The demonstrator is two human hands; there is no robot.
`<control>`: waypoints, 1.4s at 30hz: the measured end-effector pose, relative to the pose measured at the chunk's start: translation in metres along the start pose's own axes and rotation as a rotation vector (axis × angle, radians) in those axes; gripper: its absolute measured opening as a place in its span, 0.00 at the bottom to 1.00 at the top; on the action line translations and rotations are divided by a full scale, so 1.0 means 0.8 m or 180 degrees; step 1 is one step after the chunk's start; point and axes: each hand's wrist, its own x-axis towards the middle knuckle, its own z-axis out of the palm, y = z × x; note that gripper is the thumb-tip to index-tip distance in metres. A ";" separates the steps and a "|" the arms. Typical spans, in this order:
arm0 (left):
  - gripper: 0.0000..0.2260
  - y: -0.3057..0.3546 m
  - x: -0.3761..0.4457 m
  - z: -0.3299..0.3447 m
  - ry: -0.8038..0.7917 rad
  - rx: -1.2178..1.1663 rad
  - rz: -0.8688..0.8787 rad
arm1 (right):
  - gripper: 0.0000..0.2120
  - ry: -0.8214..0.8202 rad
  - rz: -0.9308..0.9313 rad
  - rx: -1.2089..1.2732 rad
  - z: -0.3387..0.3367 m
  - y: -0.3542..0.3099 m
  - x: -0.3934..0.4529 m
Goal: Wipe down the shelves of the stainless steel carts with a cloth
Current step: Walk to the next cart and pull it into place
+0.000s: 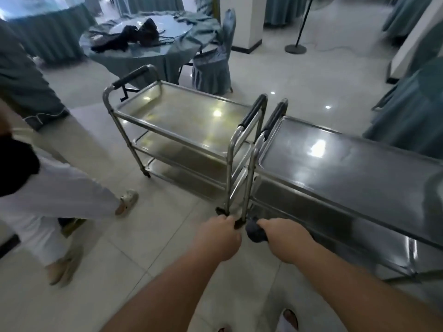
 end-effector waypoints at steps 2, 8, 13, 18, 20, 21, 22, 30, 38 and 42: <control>0.22 -0.018 -0.008 -0.015 0.0104 -0.0036 -0.0081 | 0.20 0.0088 -0.0087 -0.0010 -0.012 -0.023 0.008; 0.21 -0.055 -0.005 -0.046 0.0244 0.0107 -0.0201 | 0.18 0.0320 -0.0369 -0.0184 -0.041 -0.062 0.047; 0.21 -0.083 0.024 -0.069 0.0244 0.0129 -0.0438 | 0.22 0.0109 -0.0446 -0.0252 -0.068 -0.077 0.106; 0.23 -0.117 0.062 -0.097 0.0167 0.0093 -0.0871 | 0.31 -0.0058 -0.0656 -0.0460 -0.108 -0.078 0.169; 0.23 -0.133 0.071 -0.104 0.0176 0.0078 -0.1047 | 0.25 -0.0038 -0.0777 -0.0504 -0.124 -0.078 0.193; 0.23 -0.141 0.074 -0.107 0.0190 0.0053 -0.1151 | 0.24 -0.0057 -0.0844 -0.0524 -0.132 -0.080 0.204; 0.23 -0.149 0.075 -0.110 0.0200 0.0025 -0.1265 | 0.23 -0.0076 -0.0918 -0.0563 -0.141 -0.083 0.215; 0.24 -0.244 0.074 -0.135 0.0220 -0.0241 -0.1894 | 0.30 -0.0568 -0.1300 -0.0909 -0.206 -0.172 0.295; 0.25 -0.403 0.136 -0.170 0.0231 -0.0407 -0.1979 | 0.34 -0.0714 -0.1292 -0.1033 -0.252 -0.315 0.405; 0.24 -0.500 0.175 -0.209 0.0281 -0.0389 -0.1786 | 0.33 -0.0702 -0.1106 -0.0887 -0.281 -0.383 0.464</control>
